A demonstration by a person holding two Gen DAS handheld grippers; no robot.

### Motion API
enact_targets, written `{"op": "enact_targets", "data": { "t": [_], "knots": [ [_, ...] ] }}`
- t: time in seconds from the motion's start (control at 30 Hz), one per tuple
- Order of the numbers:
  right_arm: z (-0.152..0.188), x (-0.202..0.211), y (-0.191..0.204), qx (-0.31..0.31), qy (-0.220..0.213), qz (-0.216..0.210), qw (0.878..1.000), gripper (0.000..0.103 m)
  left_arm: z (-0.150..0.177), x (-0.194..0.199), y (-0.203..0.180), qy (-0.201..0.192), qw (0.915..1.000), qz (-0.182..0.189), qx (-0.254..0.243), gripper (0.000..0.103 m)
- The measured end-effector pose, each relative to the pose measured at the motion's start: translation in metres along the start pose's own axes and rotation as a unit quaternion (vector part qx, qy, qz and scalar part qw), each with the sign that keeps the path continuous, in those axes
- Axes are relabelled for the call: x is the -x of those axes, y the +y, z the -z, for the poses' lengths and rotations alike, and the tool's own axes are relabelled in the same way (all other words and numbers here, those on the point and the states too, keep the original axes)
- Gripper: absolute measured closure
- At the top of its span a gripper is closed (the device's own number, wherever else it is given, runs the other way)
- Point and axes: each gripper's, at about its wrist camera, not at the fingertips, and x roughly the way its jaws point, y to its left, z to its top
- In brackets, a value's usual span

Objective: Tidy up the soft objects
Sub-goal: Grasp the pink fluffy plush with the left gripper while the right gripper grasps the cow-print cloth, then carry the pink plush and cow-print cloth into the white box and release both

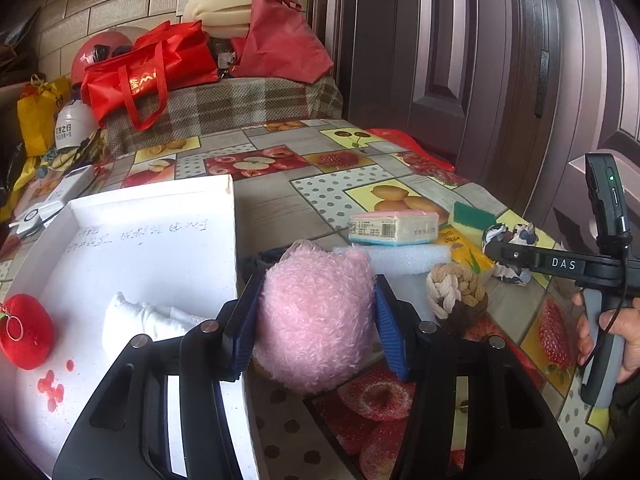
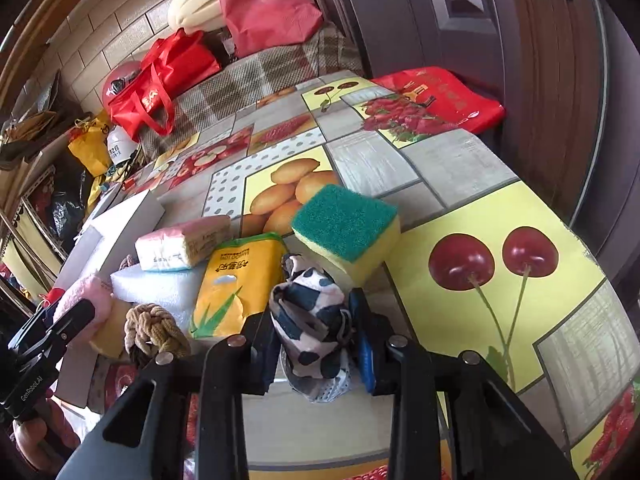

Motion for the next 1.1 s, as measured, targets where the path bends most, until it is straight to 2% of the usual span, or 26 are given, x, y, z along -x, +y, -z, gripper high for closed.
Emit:
{"op": "enact_targets", "data": {
  "t": [0.1,0.23,0.3,0.43,0.67,1.1],
  "knots": [
    [0.007,0.021,0.003,0.003,-0.040,-0.006,0.999,0.072,0.002,0.018,-0.006,-0.039,0.9990,0.017,-0.015,0.051],
    [0.014,0.062,0.015,0.021,-0.147,-0.007,0.989,0.072,0.005,0.038,-0.013,-0.081,0.9959,0.022,-0.034,0.051],
    [0.017,0.072,0.018,0.014,-0.172,-0.015,0.985,0.072,0.005,0.044,-0.014,-0.092,0.9948,0.020,-0.038,0.051],
    [0.019,0.075,0.026,-0.001,-0.183,-0.034,0.982,0.072,0.006,0.048,-0.011,-0.099,0.9945,0.016,-0.030,0.051],
    [0.021,0.079,0.051,0.052,-0.204,-0.015,0.977,0.072,0.007,0.049,-0.005,-0.101,0.9945,0.016,-0.021,0.051],
    [0.030,0.063,0.091,0.086,-0.188,-0.048,0.977,0.072,0.014,0.061,0.015,-0.107,0.9942,0.001,0.000,0.050]
  ]
}}
